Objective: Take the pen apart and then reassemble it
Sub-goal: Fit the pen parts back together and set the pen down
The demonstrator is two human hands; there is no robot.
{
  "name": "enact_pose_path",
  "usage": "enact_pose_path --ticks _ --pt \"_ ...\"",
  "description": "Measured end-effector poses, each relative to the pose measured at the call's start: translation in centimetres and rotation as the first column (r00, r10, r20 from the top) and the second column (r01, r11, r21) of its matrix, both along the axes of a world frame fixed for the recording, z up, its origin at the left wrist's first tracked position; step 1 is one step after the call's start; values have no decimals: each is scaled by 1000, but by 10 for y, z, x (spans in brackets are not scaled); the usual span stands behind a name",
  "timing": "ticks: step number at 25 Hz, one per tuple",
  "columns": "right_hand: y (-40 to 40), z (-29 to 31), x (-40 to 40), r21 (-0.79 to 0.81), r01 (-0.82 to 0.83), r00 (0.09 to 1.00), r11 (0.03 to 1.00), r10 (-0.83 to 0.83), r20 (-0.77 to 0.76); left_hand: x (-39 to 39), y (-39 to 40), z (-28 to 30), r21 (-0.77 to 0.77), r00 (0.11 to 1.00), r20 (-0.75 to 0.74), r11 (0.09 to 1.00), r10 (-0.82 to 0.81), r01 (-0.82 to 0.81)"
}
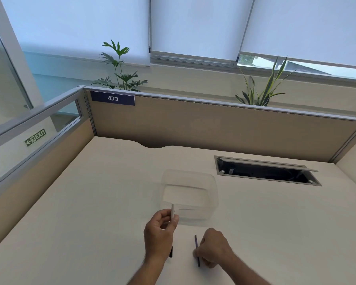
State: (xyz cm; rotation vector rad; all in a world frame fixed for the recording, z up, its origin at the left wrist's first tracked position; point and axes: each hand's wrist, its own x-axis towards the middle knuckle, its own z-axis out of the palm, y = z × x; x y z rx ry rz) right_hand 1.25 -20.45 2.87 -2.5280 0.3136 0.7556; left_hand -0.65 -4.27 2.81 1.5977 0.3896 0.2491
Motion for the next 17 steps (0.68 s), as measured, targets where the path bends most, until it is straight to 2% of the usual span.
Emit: enact_pose_path --ticks 2,5,7,9,12,14,17 --pt "0 -2 2 28 40 999 999 -39 -17 0 0 -1 -2 1000 -3 1000 -4 4" --pt "2 -3 -1 -16 18 1000 1000 -18 3 1 1 -4 -15 1000 -7 1000 -14 14" --pt "2 -2 -3 -93 -22 998 995 27 53 2 1 -7 -17 1000 -12 1000 -24 23" --pt "1 3 -3 -85 -20 993 996 31 118 1 1 -7 -17 999 -11 999 -35 34" --pt "-2 13 1 101 24 985 995 -41 170 0 0 -7 -10 999 -8 999 -52 52" --pt "-4 20 1 269 81 977 960 -130 168 -1 0 -7 -13 998 -5 998 -63 63" --pt "-6 27 3 573 192 953 797 -291 85 -1 -2 -6 -14 997 -1 997 -75 75"
